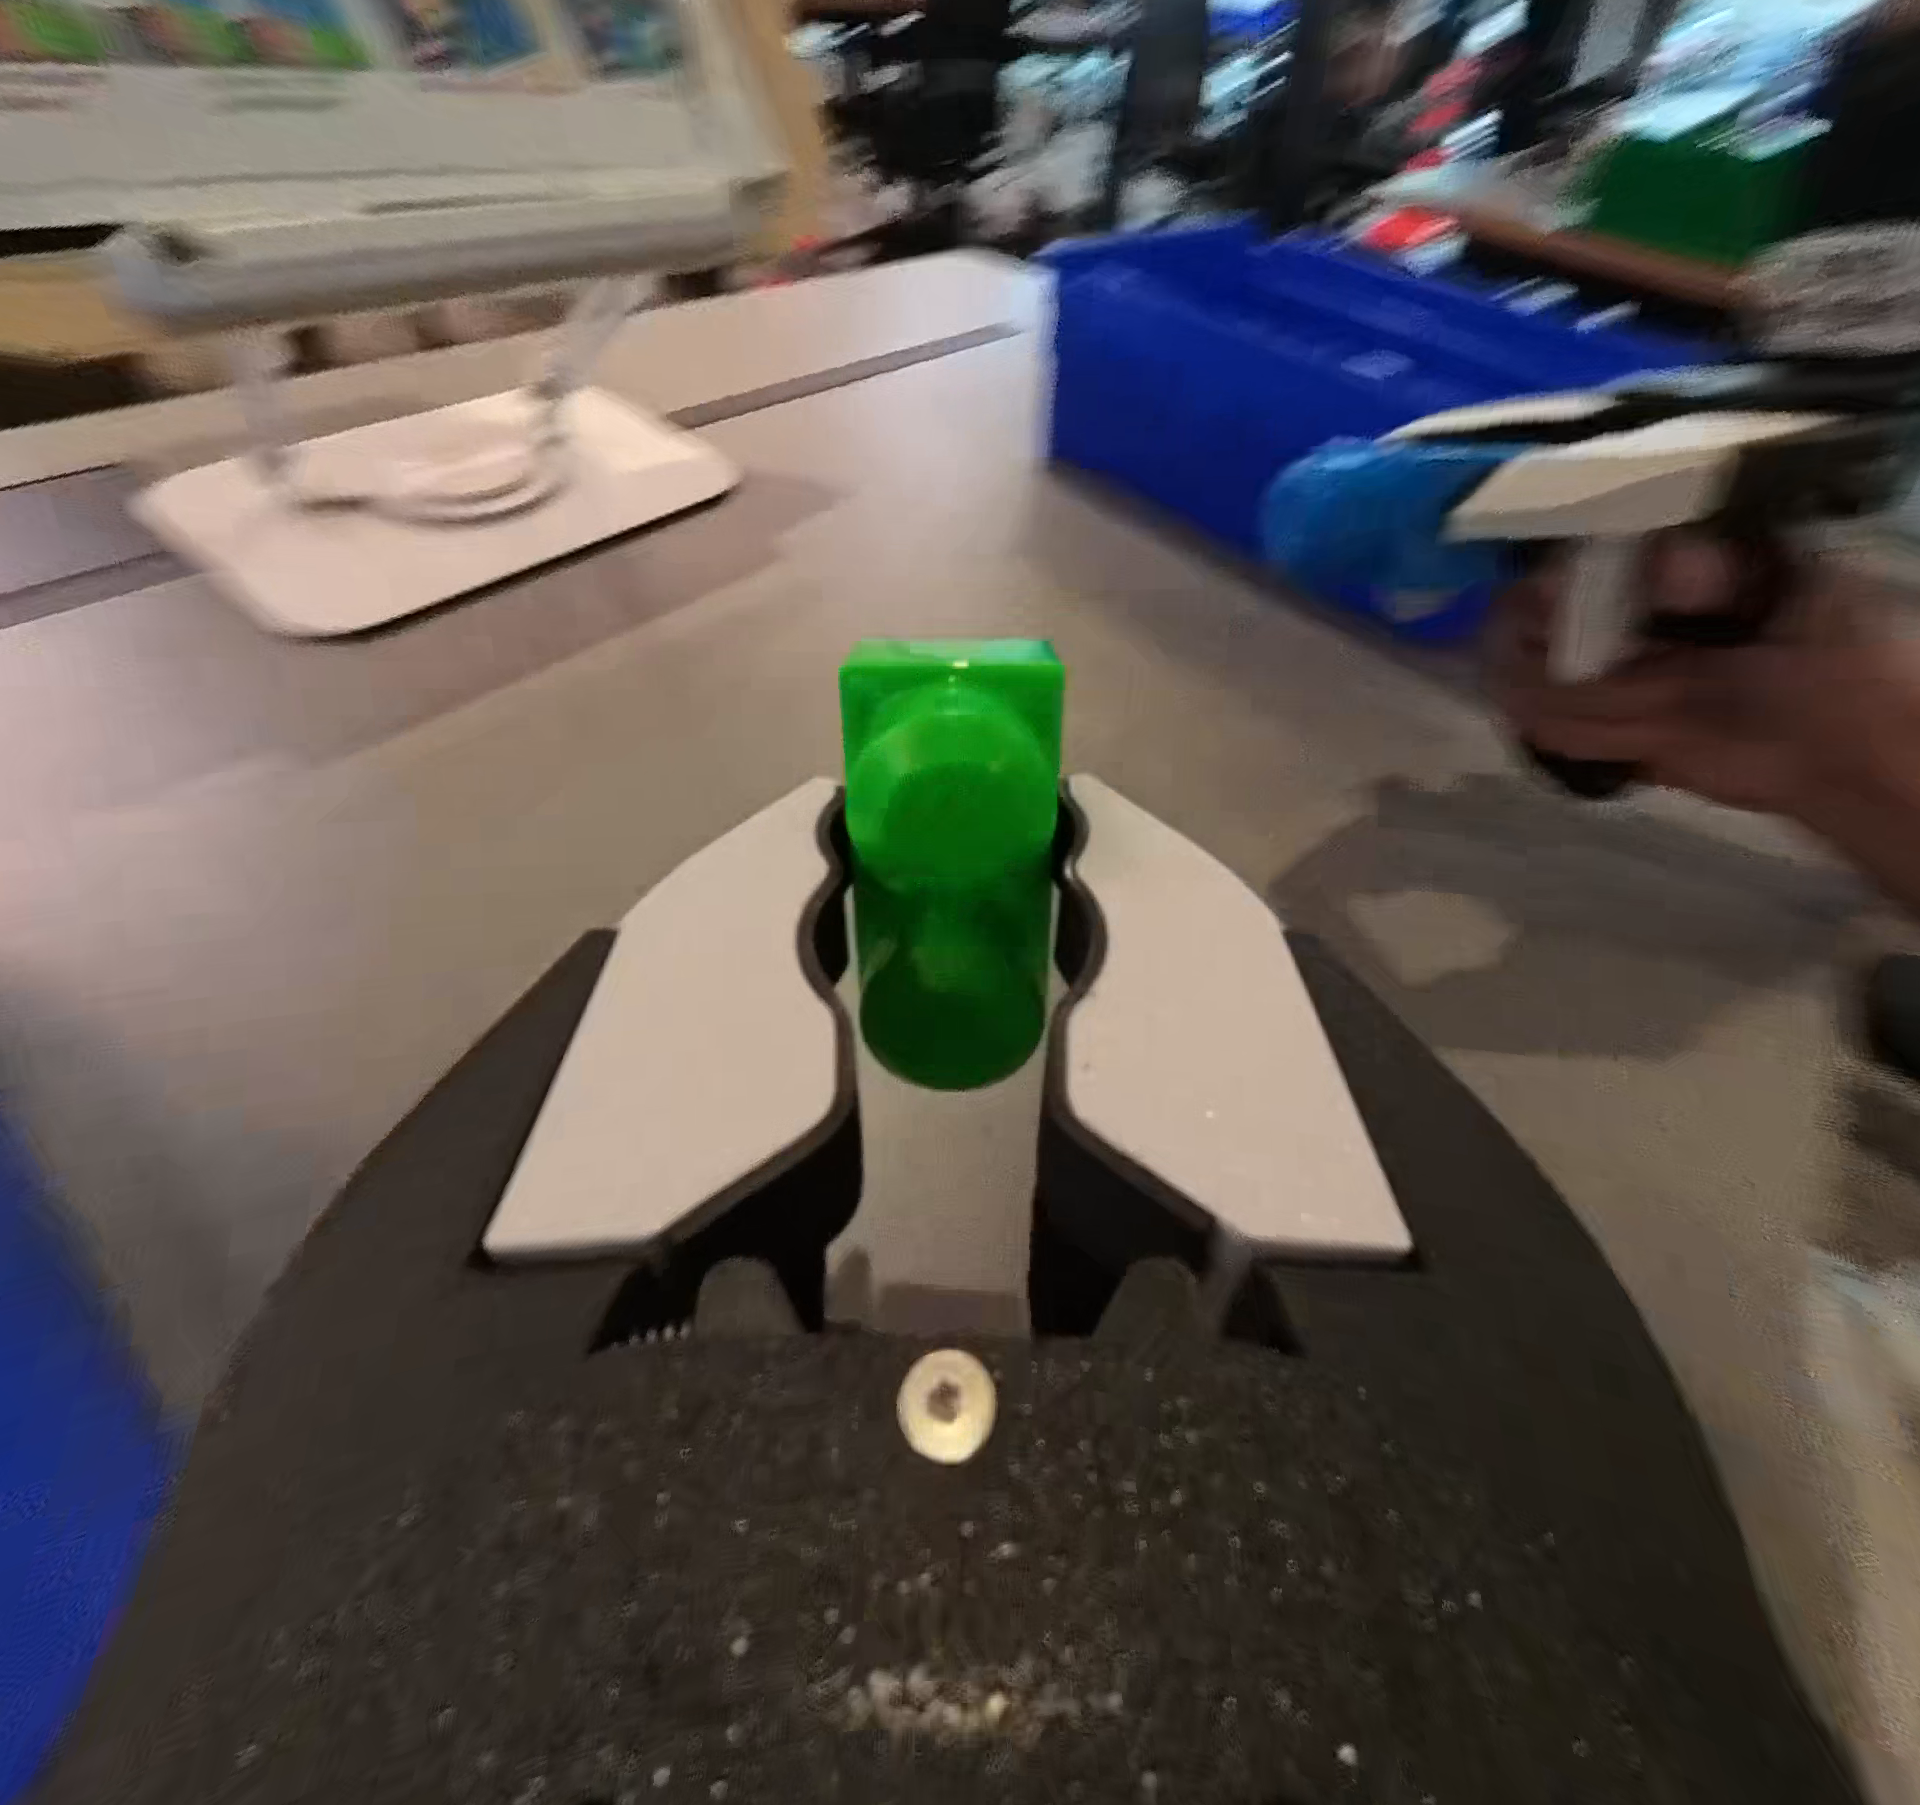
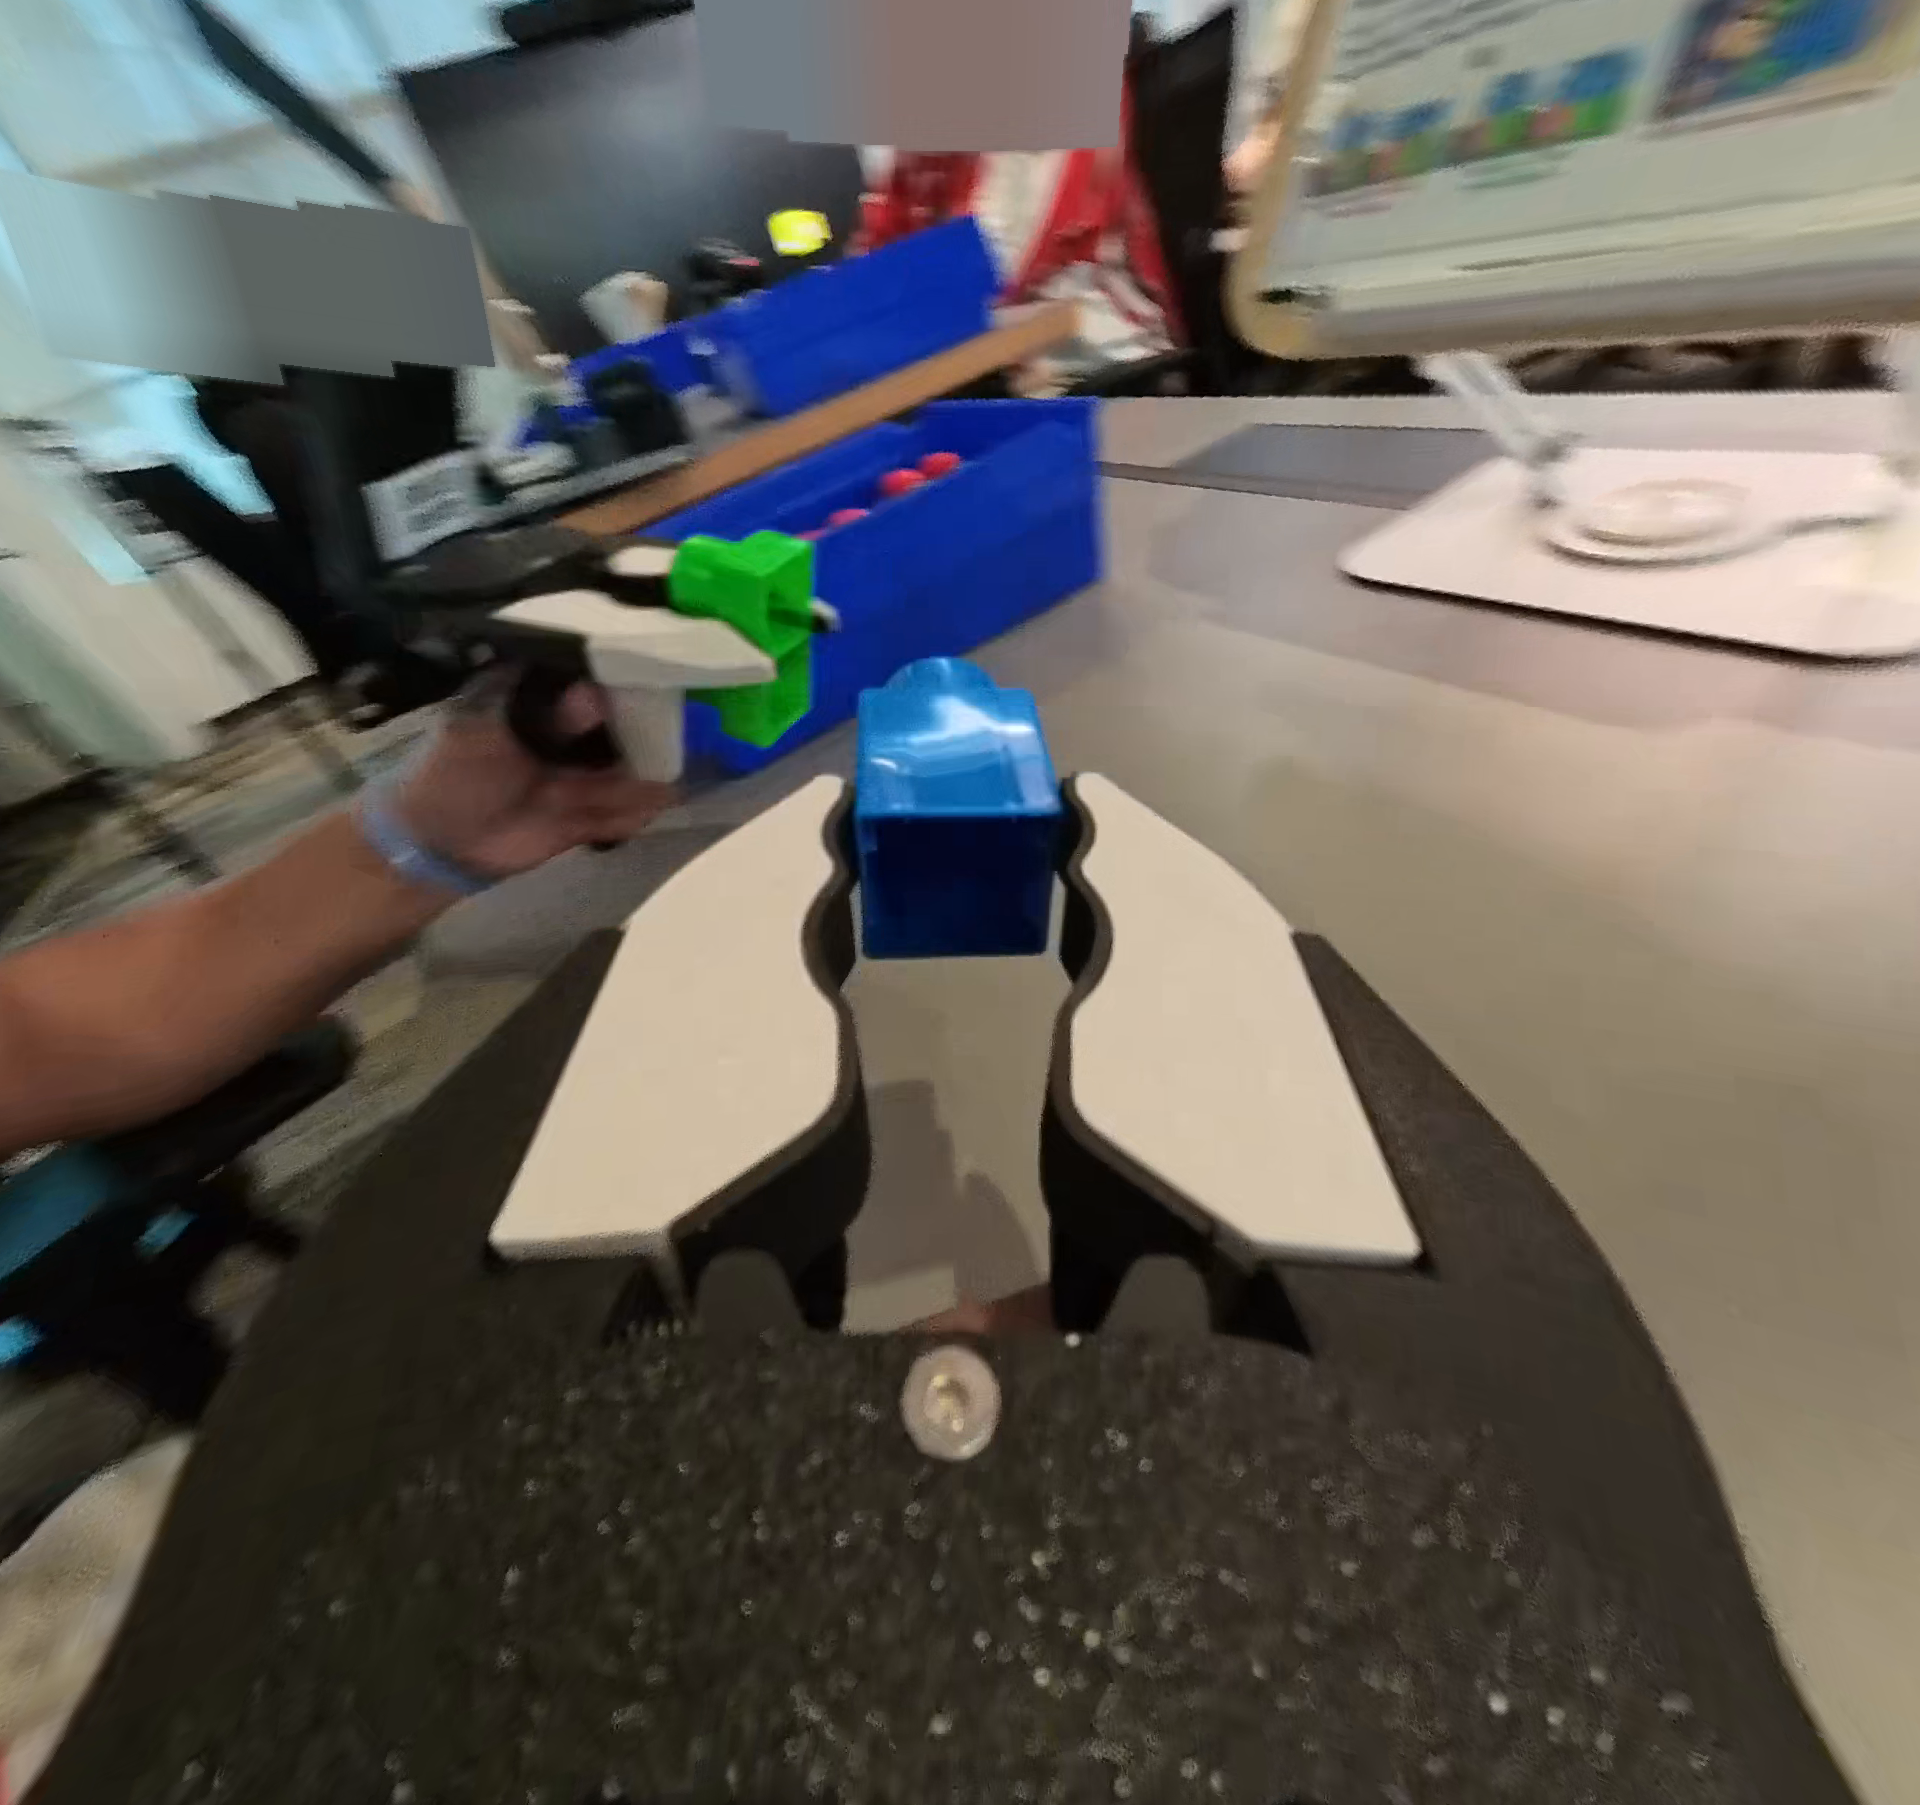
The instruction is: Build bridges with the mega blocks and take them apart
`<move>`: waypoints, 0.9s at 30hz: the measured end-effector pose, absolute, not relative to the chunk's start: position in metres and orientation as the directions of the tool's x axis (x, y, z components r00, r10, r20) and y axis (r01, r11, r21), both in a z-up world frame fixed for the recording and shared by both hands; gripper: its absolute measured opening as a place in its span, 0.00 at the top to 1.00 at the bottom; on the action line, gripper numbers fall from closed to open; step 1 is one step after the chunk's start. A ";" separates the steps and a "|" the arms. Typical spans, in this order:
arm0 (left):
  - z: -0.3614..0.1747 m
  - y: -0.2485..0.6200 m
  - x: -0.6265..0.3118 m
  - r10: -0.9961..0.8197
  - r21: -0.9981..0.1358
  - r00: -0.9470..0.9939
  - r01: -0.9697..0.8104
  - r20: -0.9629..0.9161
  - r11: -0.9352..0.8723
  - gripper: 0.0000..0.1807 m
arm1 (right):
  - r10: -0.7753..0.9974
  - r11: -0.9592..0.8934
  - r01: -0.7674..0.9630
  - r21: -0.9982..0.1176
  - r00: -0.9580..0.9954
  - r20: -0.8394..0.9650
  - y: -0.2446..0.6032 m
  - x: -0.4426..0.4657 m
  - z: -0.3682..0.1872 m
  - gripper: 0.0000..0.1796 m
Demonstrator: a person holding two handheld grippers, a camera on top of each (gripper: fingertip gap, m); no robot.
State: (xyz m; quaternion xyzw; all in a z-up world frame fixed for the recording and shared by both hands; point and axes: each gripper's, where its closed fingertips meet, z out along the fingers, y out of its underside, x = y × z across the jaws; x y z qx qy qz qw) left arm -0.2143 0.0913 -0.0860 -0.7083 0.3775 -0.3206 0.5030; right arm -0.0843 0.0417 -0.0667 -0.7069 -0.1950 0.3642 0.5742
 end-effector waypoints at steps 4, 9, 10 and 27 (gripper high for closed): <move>-0.099 0.115 -0.233 -0.656 -0.951 0.746 -0.271 -0.113 -0.145 0.80 | 0.485 -0.253 -0.125 -0.959 0.841 -0.238 0.059 -0.066 -0.091 0.80; -0.103 0.108 -0.222 -0.670 -0.950 0.727 -0.292 -0.148 -0.108 0.80 | 0.444 -0.273 -0.090 -0.958 0.872 -0.208 0.061 -0.063 -0.103 0.80; -0.103 0.105 -0.219 -0.689 -0.953 0.711 -0.285 -0.138 -0.103 0.80 | 0.449 -0.272 -0.100 -0.957 0.867 -0.218 0.061 -0.063 -0.102 0.80; -0.108 0.102 -0.213 -0.737 -0.957 0.669 -0.265 -0.097 -0.115 0.80 | 0.261 -0.862 0.224 -0.455 0.965 -0.019 0.028 0.196 -0.104 0.80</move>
